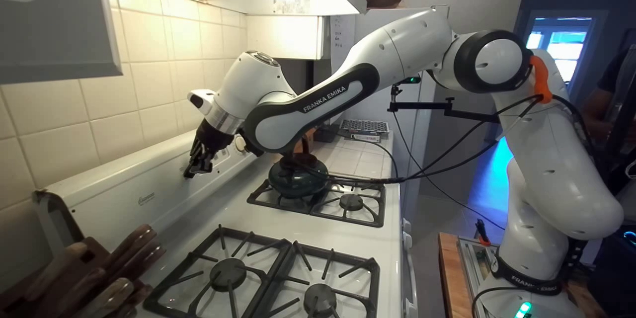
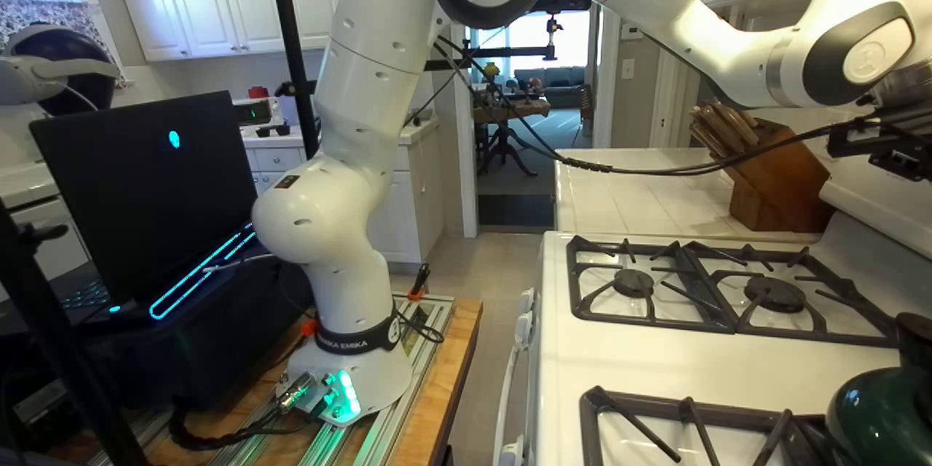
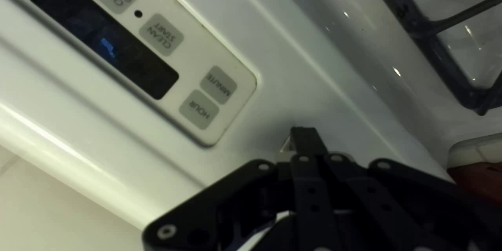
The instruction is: Press the switch on the stove
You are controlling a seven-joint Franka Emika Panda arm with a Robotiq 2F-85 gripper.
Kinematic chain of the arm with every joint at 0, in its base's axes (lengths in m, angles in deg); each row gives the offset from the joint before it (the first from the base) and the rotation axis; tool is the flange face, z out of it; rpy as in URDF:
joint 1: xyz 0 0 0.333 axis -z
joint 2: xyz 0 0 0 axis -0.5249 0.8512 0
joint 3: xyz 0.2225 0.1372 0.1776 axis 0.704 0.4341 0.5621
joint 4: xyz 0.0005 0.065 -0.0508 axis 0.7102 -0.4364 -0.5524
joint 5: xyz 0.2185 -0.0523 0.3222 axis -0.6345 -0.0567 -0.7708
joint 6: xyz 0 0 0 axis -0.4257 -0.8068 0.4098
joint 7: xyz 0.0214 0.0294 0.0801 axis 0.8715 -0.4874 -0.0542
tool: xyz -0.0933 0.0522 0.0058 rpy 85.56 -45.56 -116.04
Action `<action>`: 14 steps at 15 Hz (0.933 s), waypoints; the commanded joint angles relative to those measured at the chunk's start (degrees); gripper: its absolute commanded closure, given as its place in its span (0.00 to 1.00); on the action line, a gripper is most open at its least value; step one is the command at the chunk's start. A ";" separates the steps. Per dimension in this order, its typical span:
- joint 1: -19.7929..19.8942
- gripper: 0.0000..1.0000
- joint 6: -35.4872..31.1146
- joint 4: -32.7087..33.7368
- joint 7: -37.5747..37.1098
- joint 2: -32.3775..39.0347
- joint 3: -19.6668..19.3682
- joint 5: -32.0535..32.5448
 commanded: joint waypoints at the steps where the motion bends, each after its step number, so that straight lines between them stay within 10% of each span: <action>1: -1.06 1.00 -4.90 3.56 -0.26 1.94 -1.07 2.26; 14: -1.77 1.00 -5.03 3.66 -1.38 0.98 -1.70 2.61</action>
